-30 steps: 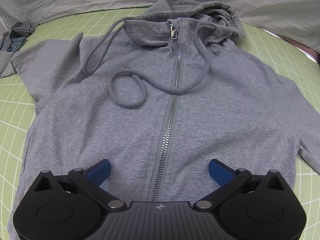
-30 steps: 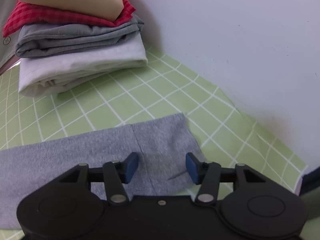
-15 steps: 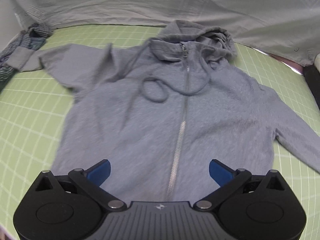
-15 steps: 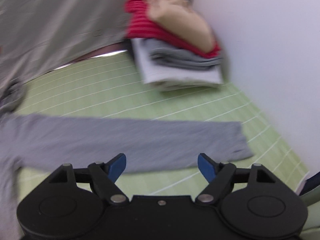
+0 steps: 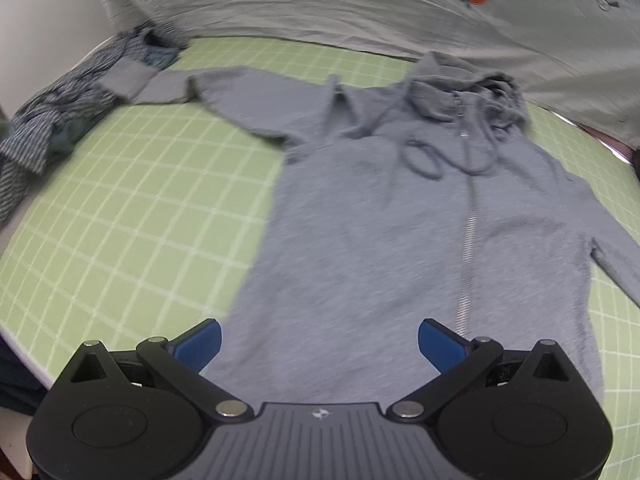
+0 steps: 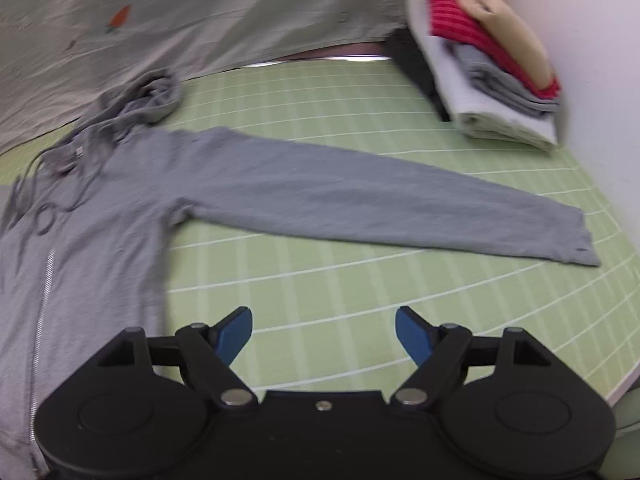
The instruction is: Fold clothes
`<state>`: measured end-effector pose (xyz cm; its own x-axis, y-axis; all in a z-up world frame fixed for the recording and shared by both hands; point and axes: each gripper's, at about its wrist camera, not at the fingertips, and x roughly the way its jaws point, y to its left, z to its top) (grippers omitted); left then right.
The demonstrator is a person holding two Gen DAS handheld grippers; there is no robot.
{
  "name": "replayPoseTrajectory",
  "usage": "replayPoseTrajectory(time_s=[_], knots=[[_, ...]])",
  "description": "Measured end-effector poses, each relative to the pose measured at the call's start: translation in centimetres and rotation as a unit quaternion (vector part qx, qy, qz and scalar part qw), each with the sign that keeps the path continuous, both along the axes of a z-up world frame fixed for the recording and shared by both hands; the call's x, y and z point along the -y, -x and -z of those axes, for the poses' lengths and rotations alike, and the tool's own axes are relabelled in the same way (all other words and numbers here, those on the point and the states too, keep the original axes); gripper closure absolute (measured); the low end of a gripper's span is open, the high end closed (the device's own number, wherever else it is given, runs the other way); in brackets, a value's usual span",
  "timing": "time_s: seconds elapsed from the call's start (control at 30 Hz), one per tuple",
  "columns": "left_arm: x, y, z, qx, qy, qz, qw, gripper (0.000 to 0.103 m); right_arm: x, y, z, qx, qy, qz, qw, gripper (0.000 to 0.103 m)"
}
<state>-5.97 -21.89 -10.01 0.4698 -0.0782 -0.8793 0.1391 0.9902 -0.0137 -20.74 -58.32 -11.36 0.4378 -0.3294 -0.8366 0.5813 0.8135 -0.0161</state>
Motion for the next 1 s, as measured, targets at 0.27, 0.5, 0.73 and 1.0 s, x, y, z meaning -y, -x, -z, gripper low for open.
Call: replayPoseTrajectory(time_s=[0.27, 0.5, 0.73, 1.0], knots=[[-8.7, -1.8, -0.4, 0.003, 0.005, -0.031, 0.9995, 0.0, -7.6, -4.5, -1.0, 0.005, 0.003, -0.045, 0.999, 0.024], [-14.2, -5.8, 0.0, 0.008, 0.018, -0.04, 0.999, 0.0, -14.2, -8.5, -1.4, 0.003, 0.008, -0.07, 0.997, 0.024], [-17.1, -11.2, 0.6, 0.012, 0.029, -0.024, 0.9992, 0.0, -18.0, -12.4, -0.9, 0.001, 0.008, -0.053, 0.999, 0.024], [-18.9, -20.6, 1.1, 0.025, 0.037, -0.035, 0.9984, 0.0, -17.3, -18.3, 2.1, -0.014, -0.015, 0.012, 1.0, 0.022]])
